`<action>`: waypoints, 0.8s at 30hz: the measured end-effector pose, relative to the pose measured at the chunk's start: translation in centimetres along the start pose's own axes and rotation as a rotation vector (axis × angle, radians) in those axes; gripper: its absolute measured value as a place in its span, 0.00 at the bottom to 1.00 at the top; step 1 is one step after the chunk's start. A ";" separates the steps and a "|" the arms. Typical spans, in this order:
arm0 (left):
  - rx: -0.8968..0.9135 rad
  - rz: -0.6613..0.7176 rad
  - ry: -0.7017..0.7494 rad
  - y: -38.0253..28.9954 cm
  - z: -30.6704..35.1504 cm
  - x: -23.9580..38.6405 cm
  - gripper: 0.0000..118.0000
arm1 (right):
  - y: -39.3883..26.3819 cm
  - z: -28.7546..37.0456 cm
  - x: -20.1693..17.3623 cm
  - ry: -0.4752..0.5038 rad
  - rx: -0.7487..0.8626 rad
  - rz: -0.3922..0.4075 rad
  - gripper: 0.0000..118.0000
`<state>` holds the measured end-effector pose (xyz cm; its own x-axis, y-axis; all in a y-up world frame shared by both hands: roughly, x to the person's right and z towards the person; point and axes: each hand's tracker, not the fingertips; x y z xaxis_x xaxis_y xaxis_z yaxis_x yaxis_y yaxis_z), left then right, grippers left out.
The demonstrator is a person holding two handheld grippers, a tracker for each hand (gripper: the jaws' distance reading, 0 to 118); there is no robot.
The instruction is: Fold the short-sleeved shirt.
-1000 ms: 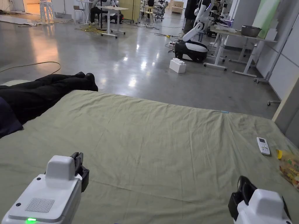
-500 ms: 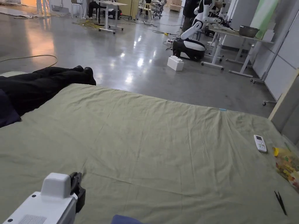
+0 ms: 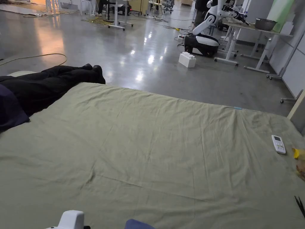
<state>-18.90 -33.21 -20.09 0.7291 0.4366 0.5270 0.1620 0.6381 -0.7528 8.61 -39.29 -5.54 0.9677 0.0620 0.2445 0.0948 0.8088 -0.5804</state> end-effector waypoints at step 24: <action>-0.332 0.477 -0.495 -2.2 -11.8 -3.0 0.37 | -0.2 0.3 0.6 0.014 0.001 -0.039 0.00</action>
<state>-13.58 -43.43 -24.71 0.3995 0.9005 0.1716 0.1528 0.1192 -0.9810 9.07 -39.25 -5.11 0.9665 0.0222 0.2558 0.1322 0.8112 -0.5696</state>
